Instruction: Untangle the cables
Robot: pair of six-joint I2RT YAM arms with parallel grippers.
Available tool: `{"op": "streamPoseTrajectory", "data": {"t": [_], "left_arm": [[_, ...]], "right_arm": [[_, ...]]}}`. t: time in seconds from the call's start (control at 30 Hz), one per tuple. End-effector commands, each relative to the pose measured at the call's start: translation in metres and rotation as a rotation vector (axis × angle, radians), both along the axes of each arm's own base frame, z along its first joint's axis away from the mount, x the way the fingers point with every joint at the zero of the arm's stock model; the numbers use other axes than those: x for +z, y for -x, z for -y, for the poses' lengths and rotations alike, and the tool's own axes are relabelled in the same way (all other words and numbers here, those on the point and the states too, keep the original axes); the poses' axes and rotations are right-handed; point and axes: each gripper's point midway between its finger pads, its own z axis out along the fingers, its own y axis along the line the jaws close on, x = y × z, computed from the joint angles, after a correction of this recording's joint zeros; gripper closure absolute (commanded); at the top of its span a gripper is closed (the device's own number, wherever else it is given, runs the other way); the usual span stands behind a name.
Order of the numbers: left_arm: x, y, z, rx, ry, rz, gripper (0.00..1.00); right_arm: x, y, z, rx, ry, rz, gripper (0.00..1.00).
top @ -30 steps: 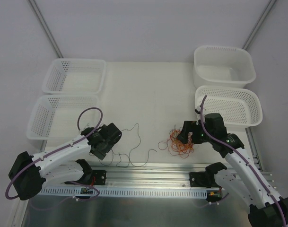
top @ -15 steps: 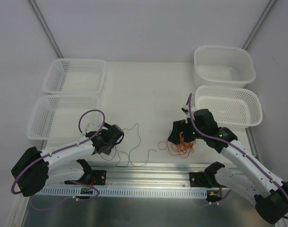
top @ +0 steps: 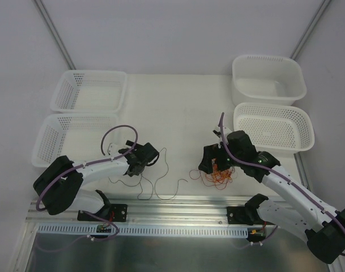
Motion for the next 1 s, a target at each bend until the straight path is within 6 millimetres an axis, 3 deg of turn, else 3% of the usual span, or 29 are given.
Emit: {"op": "streamPoseTrajectory", "data": {"t": [0.0,0.23,0.47,0.73,0.87,0.97], "left_arm": [[-0.019,0.006,-0.006,0.071,-0.013,-0.06,0.2],[-0.035,0.01,-0.004,0.093,-0.019,-0.132,0.3],[-0.046,0.018,-0.002,0.089,-0.017,-0.209,0.54],[-0.054,0.027,0.002,0.04,-0.023,-0.296,0.89],[-0.06,0.035,-0.001,0.002,-0.035,-0.363,1.0],[-0.061,0.037,-0.003,-0.027,-0.053,-0.389,1.0]], "right_arm": [[0.015,-0.007,-0.012,0.026,-0.041,0.055,0.04],[0.009,-0.003,-0.014,0.036,-0.039,0.041,0.04],[0.007,-0.001,-0.012,0.034,-0.035,0.042,0.04],[0.007,0.002,-0.01,0.032,-0.037,0.041,0.04],[0.006,0.003,-0.008,0.026,-0.034,0.038,0.04],[0.005,0.004,-0.006,0.019,-0.029,0.035,0.04]]}}
